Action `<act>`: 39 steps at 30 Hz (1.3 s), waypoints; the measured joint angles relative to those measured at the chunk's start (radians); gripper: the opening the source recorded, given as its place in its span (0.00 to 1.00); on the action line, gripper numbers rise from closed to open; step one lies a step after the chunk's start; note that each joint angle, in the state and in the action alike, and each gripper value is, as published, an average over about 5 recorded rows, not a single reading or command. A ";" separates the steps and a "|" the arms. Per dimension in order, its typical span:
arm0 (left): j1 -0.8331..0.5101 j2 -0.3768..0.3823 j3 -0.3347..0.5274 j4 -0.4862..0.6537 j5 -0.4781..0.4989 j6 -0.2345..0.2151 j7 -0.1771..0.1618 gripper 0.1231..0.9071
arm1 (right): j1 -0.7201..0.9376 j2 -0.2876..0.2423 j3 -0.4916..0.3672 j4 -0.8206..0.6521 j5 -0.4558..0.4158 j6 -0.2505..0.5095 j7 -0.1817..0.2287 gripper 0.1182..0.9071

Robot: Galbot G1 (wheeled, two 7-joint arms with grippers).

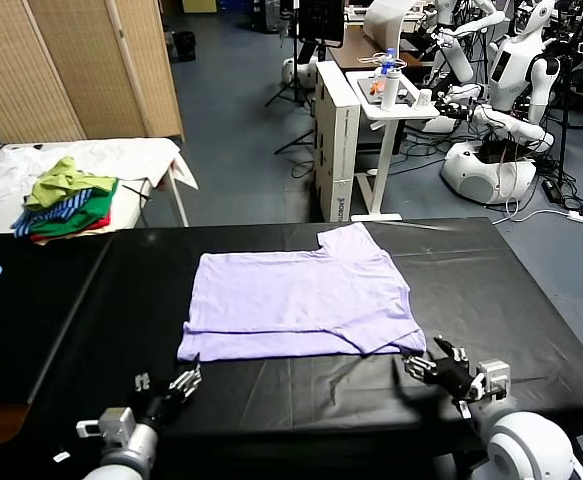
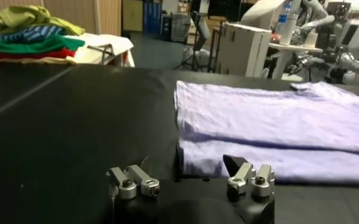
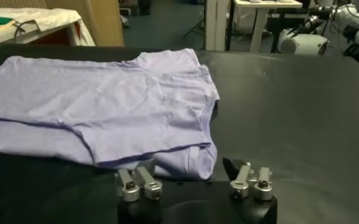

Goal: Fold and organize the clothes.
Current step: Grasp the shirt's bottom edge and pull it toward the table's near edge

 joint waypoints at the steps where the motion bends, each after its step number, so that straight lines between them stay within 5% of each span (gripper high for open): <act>1: 0.000 0.000 0.000 0.001 -0.001 0.000 0.000 0.83 | -0.001 -0.001 0.000 0.001 0.000 0.000 0.001 0.18; 5: 0.000 -0.001 0.000 0.000 -0.006 -0.001 0.004 0.52 | -0.009 -0.008 0.002 0.013 0.006 -0.001 0.008 0.05; 10: 0.013 -0.003 0.008 -0.020 -0.004 0.003 0.010 0.14 | -0.032 -0.025 0.014 0.039 0.036 -0.031 0.039 0.04; 13: 0.028 -0.002 0.011 -0.038 0.021 0.016 -0.001 0.04 | -0.061 -0.040 0.030 0.069 0.072 -0.064 0.056 0.04; 19: 0.085 0.017 -0.003 -0.075 0.056 0.053 -0.039 0.03 | -0.132 -0.066 0.068 0.140 0.108 -0.137 0.081 0.04; 30: 0.263 0.051 -0.045 -0.174 0.074 0.074 -0.055 0.03 | -0.216 -0.079 0.108 0.231 0.110 -0.208 0.082 0.08; 36: 0.332 0.049 -0.058 -0.213 0.073 0.080 -0.068 0.06 | -0.249 -0.094 0.128 0.281 0.112 -0.220 0.077 0.47; 39: 0.354 0.039 -0.061 -0.232 0.075 0.091 -0.077 0.23 | -0.263 -0.104 0.142 0.307 0.131 -0.220 0.079 0.71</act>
